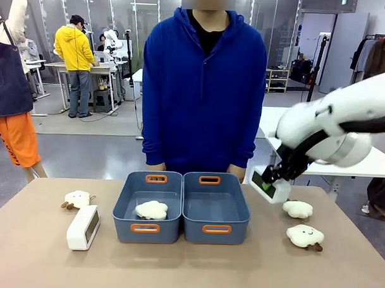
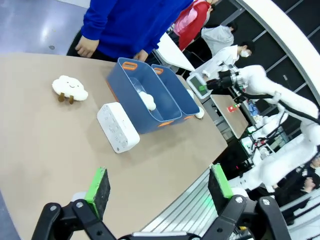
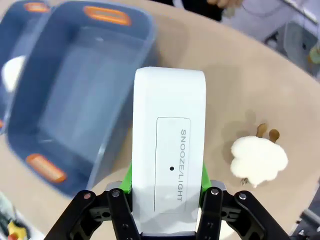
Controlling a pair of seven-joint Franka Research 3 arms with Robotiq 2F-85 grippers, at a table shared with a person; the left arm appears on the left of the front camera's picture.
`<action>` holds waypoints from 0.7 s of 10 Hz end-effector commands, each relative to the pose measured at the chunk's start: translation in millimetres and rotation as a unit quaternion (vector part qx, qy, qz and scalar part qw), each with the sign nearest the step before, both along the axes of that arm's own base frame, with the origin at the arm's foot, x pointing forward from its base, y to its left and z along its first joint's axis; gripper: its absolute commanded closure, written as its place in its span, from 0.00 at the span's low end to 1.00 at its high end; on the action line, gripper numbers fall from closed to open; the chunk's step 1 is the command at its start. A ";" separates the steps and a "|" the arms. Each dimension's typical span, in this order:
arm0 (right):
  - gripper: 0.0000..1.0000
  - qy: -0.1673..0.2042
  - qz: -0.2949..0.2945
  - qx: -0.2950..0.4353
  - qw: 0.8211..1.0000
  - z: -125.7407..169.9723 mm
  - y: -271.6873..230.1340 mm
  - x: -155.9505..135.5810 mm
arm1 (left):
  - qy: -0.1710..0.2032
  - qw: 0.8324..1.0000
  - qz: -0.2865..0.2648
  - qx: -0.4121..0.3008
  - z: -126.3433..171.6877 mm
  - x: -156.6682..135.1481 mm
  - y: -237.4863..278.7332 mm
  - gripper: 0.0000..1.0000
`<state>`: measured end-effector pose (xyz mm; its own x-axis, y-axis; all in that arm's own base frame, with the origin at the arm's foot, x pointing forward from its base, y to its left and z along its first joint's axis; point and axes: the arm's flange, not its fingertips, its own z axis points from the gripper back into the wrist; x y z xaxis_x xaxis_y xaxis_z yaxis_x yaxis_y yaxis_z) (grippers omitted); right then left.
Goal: Sort the digital clocks into the basket.
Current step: Pick up the Digital clock from the table and place it into the empty Plastic storage basket.
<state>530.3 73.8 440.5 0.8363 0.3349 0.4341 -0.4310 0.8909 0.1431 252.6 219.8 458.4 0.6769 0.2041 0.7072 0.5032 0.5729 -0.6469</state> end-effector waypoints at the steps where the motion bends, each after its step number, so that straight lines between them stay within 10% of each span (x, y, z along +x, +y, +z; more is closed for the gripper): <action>1: 0.78 -0.012 0.083 0.011 0.996 34.0 4.6 -23.7 | -0.016 1.000 -0.004 -0.006 2.5 2.3 3.0 0.00; 7: 0.78 -0.051 0.167 0.007 0.985 7.5 106.9 -27.9 | -0.016 1.000 -0.004 -0.006 2.5 2.3 3.0 0.00</action>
